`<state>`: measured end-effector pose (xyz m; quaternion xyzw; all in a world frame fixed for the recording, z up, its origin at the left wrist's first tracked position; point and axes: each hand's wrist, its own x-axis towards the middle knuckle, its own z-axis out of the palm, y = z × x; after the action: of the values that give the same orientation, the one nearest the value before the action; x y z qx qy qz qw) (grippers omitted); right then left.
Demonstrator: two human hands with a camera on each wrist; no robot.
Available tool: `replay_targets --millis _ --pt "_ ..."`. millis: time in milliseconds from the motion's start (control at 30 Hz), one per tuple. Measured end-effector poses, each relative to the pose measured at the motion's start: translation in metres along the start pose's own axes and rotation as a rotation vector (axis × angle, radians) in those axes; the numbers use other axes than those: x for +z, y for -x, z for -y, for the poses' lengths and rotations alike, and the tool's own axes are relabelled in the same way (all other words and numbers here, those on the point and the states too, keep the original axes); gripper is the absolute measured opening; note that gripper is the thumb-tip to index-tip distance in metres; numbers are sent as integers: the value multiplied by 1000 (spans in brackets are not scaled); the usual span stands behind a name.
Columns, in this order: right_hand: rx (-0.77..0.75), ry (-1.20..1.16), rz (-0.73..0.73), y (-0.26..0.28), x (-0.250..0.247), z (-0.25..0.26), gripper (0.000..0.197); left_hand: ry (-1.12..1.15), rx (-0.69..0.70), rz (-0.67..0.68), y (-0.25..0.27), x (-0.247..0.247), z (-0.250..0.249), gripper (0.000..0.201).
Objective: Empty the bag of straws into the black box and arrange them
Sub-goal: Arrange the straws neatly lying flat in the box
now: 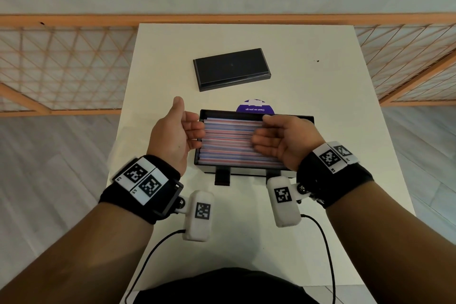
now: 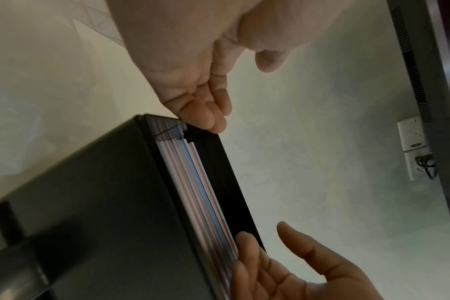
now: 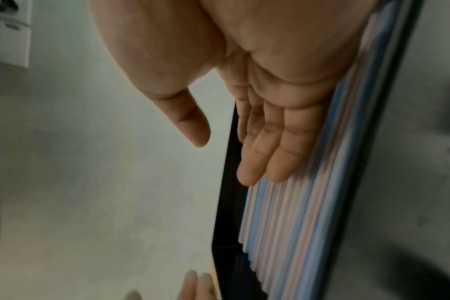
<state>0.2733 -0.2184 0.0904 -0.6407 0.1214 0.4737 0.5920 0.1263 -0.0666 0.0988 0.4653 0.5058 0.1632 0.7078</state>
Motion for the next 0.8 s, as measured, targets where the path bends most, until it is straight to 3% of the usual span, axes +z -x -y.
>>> replay_targets --millis 200,400,567,800 --pt "37 -163 -23 -2 -5 -2 12 -16 6 -4 0 2 0 54" --pt "76 -137 73 -3 12 -6 22 -27 14 -15 2 3 0 54" --pt "74 -66 119 0 23 -7 16 -46 11 1 3 2 -1 52" --pt "-65 -227 -74 8 -19 2 8 -59 51 107 8 2 -10 45"
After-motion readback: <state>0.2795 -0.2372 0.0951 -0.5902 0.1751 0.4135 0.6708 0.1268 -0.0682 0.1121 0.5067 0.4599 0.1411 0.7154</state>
